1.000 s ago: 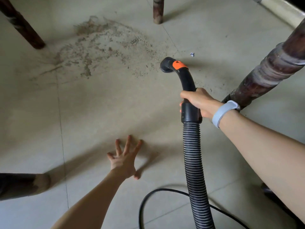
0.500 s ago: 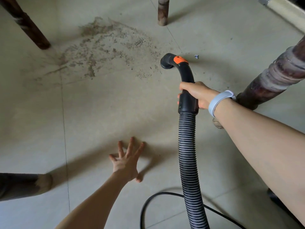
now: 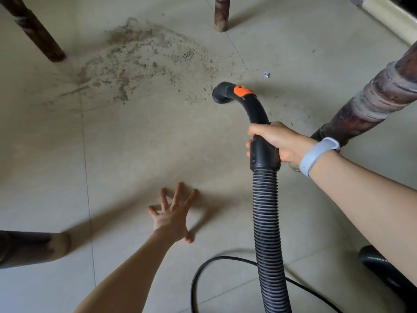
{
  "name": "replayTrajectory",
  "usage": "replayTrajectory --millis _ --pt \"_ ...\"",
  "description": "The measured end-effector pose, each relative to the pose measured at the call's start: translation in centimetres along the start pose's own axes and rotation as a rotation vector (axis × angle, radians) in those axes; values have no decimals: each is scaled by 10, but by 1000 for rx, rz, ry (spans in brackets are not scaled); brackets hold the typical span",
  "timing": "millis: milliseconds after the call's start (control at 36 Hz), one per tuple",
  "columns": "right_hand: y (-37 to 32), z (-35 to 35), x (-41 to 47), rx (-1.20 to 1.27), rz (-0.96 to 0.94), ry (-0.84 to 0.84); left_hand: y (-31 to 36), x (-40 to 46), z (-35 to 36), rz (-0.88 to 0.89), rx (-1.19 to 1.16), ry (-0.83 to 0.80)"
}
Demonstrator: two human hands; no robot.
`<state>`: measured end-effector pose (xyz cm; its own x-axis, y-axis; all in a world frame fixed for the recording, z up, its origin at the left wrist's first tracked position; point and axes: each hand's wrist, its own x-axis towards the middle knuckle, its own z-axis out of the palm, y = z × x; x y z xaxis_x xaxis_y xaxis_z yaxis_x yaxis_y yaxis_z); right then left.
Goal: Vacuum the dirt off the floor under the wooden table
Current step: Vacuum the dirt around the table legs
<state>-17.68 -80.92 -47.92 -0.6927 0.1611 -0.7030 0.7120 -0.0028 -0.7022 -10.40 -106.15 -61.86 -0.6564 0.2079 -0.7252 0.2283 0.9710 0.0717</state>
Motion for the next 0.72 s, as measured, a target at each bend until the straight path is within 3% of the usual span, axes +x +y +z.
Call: replayTrajectory --millis 389,722 --pt "14 13 -14 -69 1 -20 -1 -1 1 6 -4 5" --pt "-24 30 28 16 -56 60 0 1 1 3 -27 -6"
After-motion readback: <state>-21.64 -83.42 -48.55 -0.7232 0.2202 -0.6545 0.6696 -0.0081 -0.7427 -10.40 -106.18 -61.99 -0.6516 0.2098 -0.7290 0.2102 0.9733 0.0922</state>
